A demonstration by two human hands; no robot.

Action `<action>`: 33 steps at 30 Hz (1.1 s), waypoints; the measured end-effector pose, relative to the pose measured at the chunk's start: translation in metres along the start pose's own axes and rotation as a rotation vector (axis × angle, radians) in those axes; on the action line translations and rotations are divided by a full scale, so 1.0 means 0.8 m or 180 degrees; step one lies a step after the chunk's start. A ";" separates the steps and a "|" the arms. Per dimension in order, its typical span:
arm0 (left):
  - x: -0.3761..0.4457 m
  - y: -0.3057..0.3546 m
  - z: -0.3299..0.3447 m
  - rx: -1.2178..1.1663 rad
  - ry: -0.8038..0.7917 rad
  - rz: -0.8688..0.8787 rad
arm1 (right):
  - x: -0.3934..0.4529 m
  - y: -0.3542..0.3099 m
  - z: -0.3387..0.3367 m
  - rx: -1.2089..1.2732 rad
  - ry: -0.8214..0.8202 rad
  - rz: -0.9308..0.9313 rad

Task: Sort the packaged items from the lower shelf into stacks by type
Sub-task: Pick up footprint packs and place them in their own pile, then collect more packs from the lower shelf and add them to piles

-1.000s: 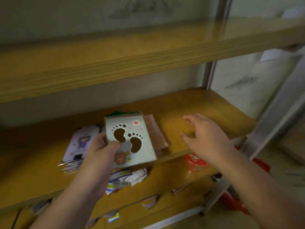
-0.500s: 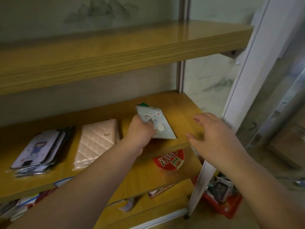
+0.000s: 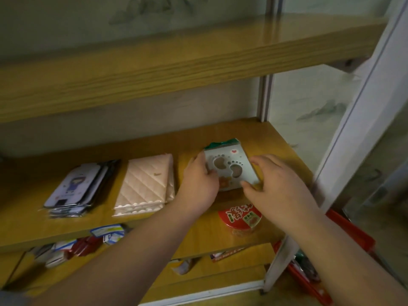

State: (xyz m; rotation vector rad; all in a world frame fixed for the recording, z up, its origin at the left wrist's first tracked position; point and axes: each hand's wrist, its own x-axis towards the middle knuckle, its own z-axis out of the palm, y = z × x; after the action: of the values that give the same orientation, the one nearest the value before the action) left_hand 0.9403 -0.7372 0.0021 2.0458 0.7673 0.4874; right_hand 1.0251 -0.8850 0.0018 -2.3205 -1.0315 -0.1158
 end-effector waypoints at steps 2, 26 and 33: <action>-0.013 -0.005 -0.020 0.0454 0.0183 0.0176 | 0.006 -0.013 0.008 0.0058 -0.0045 -0.0101; -0.249 -0.240 -0.472 0.1805 0.1522 0.0048 | -0.058 -0.419 0.179 0.0230 -0.0520 -0.1123; -0.345 -0.332 -0.615 0.1957 0.1740 -0.0129 | -0.114 -0.594 0.260 0.0303 -0.0648 -0.1488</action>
State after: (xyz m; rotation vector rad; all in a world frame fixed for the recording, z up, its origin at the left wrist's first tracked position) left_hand 0.3576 -0.5171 0.0315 2.4757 1.4188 0.8912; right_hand 0.5963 -0.5802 0.0320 -1.9973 -1.6325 -0.0115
